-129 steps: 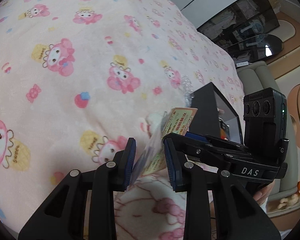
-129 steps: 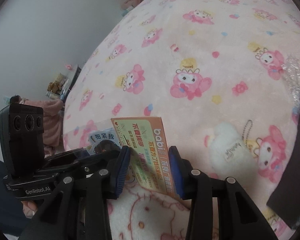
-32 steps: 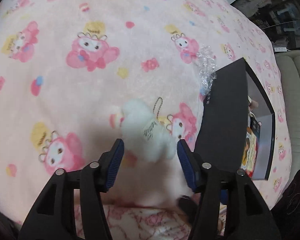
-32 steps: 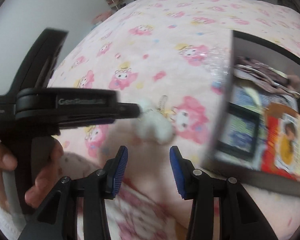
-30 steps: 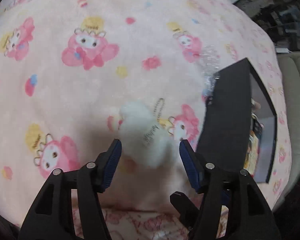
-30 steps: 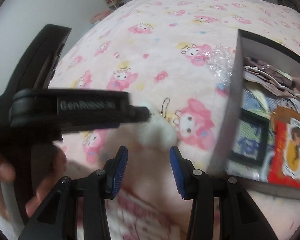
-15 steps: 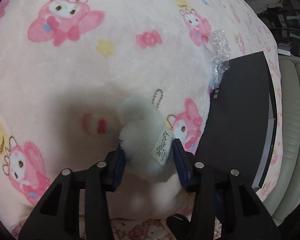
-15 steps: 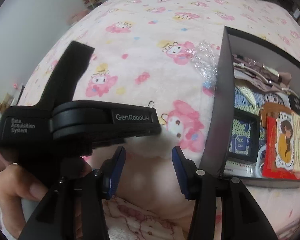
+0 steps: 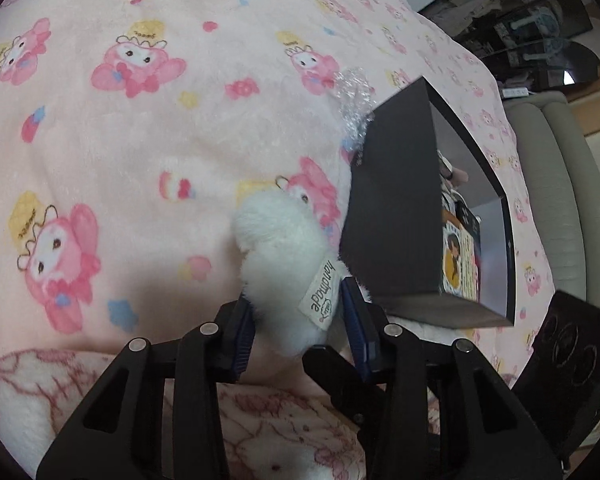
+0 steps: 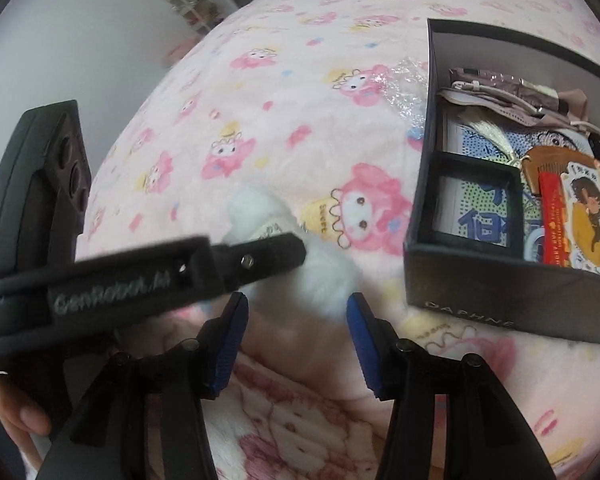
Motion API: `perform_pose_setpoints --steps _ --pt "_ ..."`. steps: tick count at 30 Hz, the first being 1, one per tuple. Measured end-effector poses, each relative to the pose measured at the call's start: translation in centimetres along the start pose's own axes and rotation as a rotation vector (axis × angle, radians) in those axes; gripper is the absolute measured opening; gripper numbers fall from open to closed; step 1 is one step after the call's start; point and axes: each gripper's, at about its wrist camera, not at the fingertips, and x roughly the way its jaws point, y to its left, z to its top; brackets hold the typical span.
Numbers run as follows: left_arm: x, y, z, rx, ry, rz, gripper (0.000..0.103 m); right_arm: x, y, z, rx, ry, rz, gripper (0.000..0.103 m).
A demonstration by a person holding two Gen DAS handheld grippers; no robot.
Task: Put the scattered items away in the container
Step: 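Close both grippers on the white plush toy and lift it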
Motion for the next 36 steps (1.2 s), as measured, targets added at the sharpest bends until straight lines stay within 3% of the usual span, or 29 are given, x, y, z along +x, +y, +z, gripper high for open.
perform_pose_setpoints --steps 4,8,13,16,18,21,24,27,31,36 --pt "0.7 -1.7 -1.2 0.087 0.02 0.029 0.041 -1.3 -1.2 -1.4 -0.017 -0.012 0.016 0.048" --pt "2.7 -3.7 -2.8 0.149 0.073 -0.009 0.041 -2.3 -4.0 -2.8 0.044 -0.003 0.044 0.048" --pt "5.6 -6.6 -5.0 0.254 0.118 0.013 0.041 -2.2 -5.8 -4.5 0.015 0.021 -0.05 0.048" --pt "5.6 -7.3 -5.3 0.289 0.116 0.001 0.044 -2.5 -7.5 -5.1 0.077 0.023 -0.029 0.048" --pt "4.8 -6.9 -5.0 0.261 0.089 -0.013 0.044 -2.8 -8.4 -5.2 0.116 0.015 -0.022 0.048" --pt "3.6 -6.3 -3.9 0.203 0.026 0.048 0.044 -3.9 -9.2 -5.0 0.118 -0.038 -0.094 0.046" --pt "4.0 -6.5 -2.7 0.224 0.035 0.101 0.046 -4.7 -9.8 -4.7 0.114 -0.074 -0.182 0.045" --pt "5.6 -6.1 -2.1 0.213 0.109 0.086 0.055 -4.7 -10.3 -4.7 0.146 -0.064 -0.085 0.045" --pt "6.9 -5.5 -2.7 0.194 0.167 0.07 0.055 -3.2 -10.0 -4.6 0.167 -0.02 0.042 0.045" --pt "5.9 -5.2 -3.0 0.178 0.136 -0.007 0.052 -3.4 -11.2 -4.5 0.214 -0.033 -0.132 0.045"
